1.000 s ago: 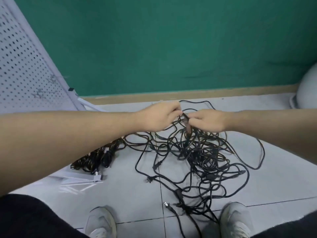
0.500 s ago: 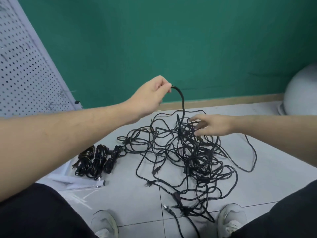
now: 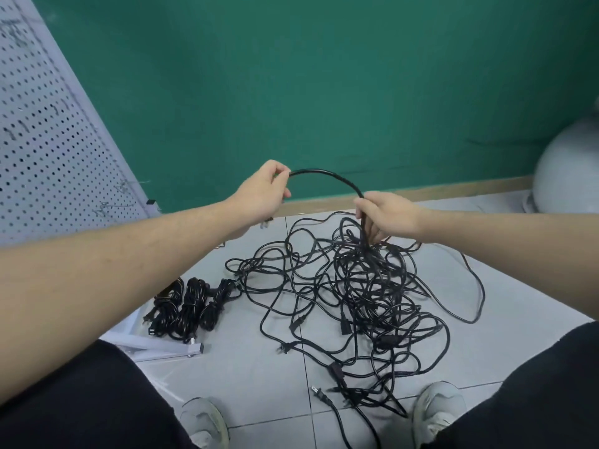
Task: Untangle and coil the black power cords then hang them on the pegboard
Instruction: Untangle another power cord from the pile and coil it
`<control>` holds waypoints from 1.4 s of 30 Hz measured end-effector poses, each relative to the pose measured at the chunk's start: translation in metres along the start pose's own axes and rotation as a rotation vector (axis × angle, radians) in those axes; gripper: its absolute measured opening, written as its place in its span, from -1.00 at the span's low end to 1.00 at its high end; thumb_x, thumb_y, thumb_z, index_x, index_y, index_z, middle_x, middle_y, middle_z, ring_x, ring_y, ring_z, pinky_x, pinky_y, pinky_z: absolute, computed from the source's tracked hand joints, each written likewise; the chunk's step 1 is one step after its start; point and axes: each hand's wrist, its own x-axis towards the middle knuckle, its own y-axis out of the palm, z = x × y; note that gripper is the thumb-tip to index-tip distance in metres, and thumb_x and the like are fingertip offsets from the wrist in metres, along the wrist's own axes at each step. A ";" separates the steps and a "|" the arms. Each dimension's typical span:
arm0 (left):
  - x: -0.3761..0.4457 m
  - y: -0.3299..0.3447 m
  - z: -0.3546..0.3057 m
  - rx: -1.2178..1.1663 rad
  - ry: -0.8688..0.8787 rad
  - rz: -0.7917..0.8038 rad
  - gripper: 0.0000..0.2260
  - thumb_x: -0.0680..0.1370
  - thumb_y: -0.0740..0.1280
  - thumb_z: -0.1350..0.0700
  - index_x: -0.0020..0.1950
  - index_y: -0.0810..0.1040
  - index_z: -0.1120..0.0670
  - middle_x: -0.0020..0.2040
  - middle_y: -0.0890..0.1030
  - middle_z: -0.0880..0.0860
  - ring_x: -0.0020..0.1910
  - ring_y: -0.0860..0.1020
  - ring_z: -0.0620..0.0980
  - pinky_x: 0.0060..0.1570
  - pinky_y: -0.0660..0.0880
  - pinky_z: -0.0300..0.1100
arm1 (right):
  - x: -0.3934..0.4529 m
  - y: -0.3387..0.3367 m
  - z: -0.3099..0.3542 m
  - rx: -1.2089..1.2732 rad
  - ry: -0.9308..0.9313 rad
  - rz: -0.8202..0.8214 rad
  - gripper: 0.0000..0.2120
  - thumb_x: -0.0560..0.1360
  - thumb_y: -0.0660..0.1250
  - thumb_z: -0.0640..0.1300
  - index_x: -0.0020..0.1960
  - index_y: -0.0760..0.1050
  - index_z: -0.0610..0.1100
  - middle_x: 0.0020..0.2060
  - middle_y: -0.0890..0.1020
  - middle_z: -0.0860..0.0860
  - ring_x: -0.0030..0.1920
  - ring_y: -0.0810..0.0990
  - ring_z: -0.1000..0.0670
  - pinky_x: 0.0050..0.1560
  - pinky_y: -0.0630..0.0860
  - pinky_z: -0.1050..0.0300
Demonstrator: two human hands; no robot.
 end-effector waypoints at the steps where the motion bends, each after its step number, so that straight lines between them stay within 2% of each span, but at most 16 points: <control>1: 0.000 0.002 0.004 0.069 -0.026 0.026 -0.77 0.72 0.13 0.01 0.35 0.42 -0.03 0.21 0.58 0.04 -0.07 0.54 -0.01 -0.10 0.44 -0.28 | -0.001 -0.001 0.002 0.057 0.020 -0.015 -0.72 0.71 0.06 -0.06 -0.05 0.42 -0.17 -0.23 0.58 -0.19 -0.23 0.64 -0.19 -0.33 0.64 0.11; 3: -0.002 0.007 0.011 0.254 0.048 0.043 -0.61 0.68 0.22 0.05 0.52 0.30 0.00 0.43 0.41 0.08 0.23 0.49 0.05 0.25 0.38 -0.18 | -0.003 -0.001 0.007 0.120 0.050 -0.008 -0.73 0.71 0.07 -0.04 -0.04 0.40 -0.18 -0.22 0.54 -0.21 -0.29 0.62 -0.16 -0.39 0.64 0.08; 5: -0.009 0.019 0.013 0.366 0.269 -0.014 -0.58 0.63 0.31 0.09 0.47 0.34 0.06 0.42 0.38 0.07 0.35 0.44 0.08 0.39 0.34 0.01 | -0.004 0.002 0.012 0.160 0.057 0.017 -0.71 0.72 0.06 -0.02 -0.02 0.38 -0.19 -0.20 0.55 -0.23 -0.31 0.66 -0.17 -0.37 0.66 0.03; 7: -0.017 0.036 0.009 0.346 0.413 -0.018 -0.71 0.58 0.39 0.04 0.25 0.44 0.07 0.19 0.44 0.02 0.13 0.51 0.06 0.20 0.43 0.00 | -0.005 0.004 0.016 0.213 0.040 0.021 -0.71 0.72 0.06 -0.02 -0.01 0.38 -0.20 -0.21 0.55 -0.24 -0.33 0.67 -0.15 -0.36 0.67 0.00; 9: -0.024 0.053 0.005 0.353 0.416 0.156 -0.67 0.54 0.46 -0.07 0.16 0.45 0.05 0.10 0.47 -0.02 0.04 0.49 0.00 0.11 0.44 -0.03 | -0.004 0.003 0.019 0.267 0.016 0.013 -0.74 0.72 0.08 -0.04 -0.01 0.38 -0.20 -0.24 0.56 -0.24 -0.34 0.66 -0.13 -0.33 0.68 -0.04; 11: -0.024 0.065 0.008 0.430 0.434 0.323 -0.56 0.51 0.50 -0.10 0.26 0.45 0.05 0.21 0.51 -0.02 0.18 0.48 -0.03 0.23 0.42 -0.07 | -0.003 0.001 0.017 0.295 0.013 -0.002 -0.76 0.71 0.11 -0.05 0.01 0.41 -0.19 -0.20 0.54 -0.20 -0.35 0.65 -0.09 -0.33 0.68 -0.02; 14: -0.019 0.065 0.013 0.374 0.426 0.367 -0.48 0.55 0.48 0.00 0.43 0.32 0.00 0.38 0.51 -0.04 0.37 0.46 -0.05 0.36 0.38 -0.06 | -0.004 -0.005 0.013 0.322 0.023 0.007 -0.78 0.70 0.14 -0.05 0.06 0.46 -0.17 -0.08 0.50 -0.19 -0.39 0.65 -0.05 -0.35 0.65 0.03; 18: -0.014 0.064 0.005 0.340 0.389 0.363 -0.26 0.55 0.33 0.24 0.58 0.08 -0.25 0.17 0.65 -0.11 -0.03 0.61 -0.17 0.04 0.51 -0.19 | -0.005 -0.008 0.010 0.351 0.045 0.109 -0.74 0.70 0.17 -0.04 0.31 0.43 -0.15 0.07 0.49 -0.22 -0.39 0.63 -0.04 -0.33 0.63 0.09; 21: -0.006 0.064 0.001 0.380 0.417 0.370 -0.40 0.56 0.34 0.21 0.55 0.28 -0.16 -0.05 0.67 -0.02 -0.15 0.58 -0.08 -0.14 0.47 -0.19 | -0.004 -0.005 0.008 0.377 0.098 0.116 -0.70 0.70 0.20 -0.07 0.37 0.31 -0.16 0.16 0.52 -0.28 -0.42 0.64 -0.01 -0.33 0.64 0.12; 24: 0.002 0.062 0.002 0.433 0.485 0.359 -0.52 0.54 0.49 0.04 0.43 0.47 -0.11 0.10 0.57 -0.01 0.06 0.55 -0.05 0.00 0.41 -0.22 | -0.004 -0.008 0.006 0.436 0.136 0.075 -0.82 0.68 0.26 -0.08 0.19 0.34 -0.15 -0.12 0.61 -0.25 -0.45 0.63 -0.01 -0.37 0.62 0.16; 27: 0.005 0.059 0.001 0.462 0.509 0.396 -0.63 0.51 0.51 0.01 0.29 0.53 -0.08 0.18 0.43 -0.04 0.01 0.50 -0.08 -0.03 0.37 -0.20 | -0.005 -0.007 0.004 0.389 0.142 0.111 -0.90 0.70 0.19 -0.10 0.13 0.32 -0.13 -0.26 0.66 -0.22 -0.39 0.68 -0.04 -0.34 0.63 0.15; 30: 0.006 0.057 0.005 0.498 0.559 0.498 -0.73 0.50 0.53 -0.01 0.04 0.46 -0.05 -0.01 0.45 -0.14 -0.16 0.45 -0.29 -0.19 0.29 -0.27 | -0.002 -0.001 0.005 0.440 0.142 0.110 -0.94 0.69 0.19 -0.21 0.12 0.31 -0.14 -0.24 0.67 -0.16 -0.28 0.69 -0.03 -0.21 0.69 0.06; 33: 0.006 0.055 0.012 0.455 0.437 0.632 -0.79 0.55 0.47 -0.07 -0.01 0.47 -0.08 -0.13 0.57 -0.10 -0.22 0.50 -0.16 -0.16 0.41 -0.25 | 0.001 0.001 0.007 0.461 0.145 0.098 -0.89 0.66 0.19 -0.31 0.15 0.34 -0.16 -0.19 0.65 -0.13 -0.27 0.68 -0.01 -0.19 0.70 0.03; 35: 0.005 0.055 0.013 0.391 0.421 0.588 -0.91 0.59 0.42 -0.06 -0.03 0.55 -0.12 -0.19 0.60 -0.11 -0.22 0.52 -0.13 -0.11 0.45 -0.18 | 0.004 0.000 0.006 0.440 0.147 0.093 -0.87 0.66 0.20 -0.31 0.19 0.37 -0.18 -0.21 0.63 -0.14 -0.30 0.67 0.01 -0.24 0.70 0.06; 40: 0.001 0.060 0.006 0.240 0.451 0.379 -0.85 0.64 0.38 0.09 -0.10 0.55 -0.12 -0.42 0.52 -0.39 -0.34 0.46 -0.41 -0.27 0.29 -0.46 | 0.007 0.005 0.005 0.362 0.177 0.198 -0.85 0.68 0.23 -0.18 0.03 0.58 -0.11 -0.28 0.63 -0.02 -0.33 0.59 0.09 -0.12 0.55 0.14; 42: 0.003 0.062 0.008 0.273 0.510 0.289 -0.84 0.64 0.38 0.07 -0.13 0.56 -0.13 -0.36 0.55 -0.31 -0.26 0.47 -0.29 -0.14 0.36 -0.36 | 0.006 0.010 0.006 0.367 0.195 0.264 -0.76 0.70 0.16 -0.12 0.00 0.58 -0.11 -0.30 0.63 0.01 -0.28 0.55 0.07 -0.18 0.45 0.19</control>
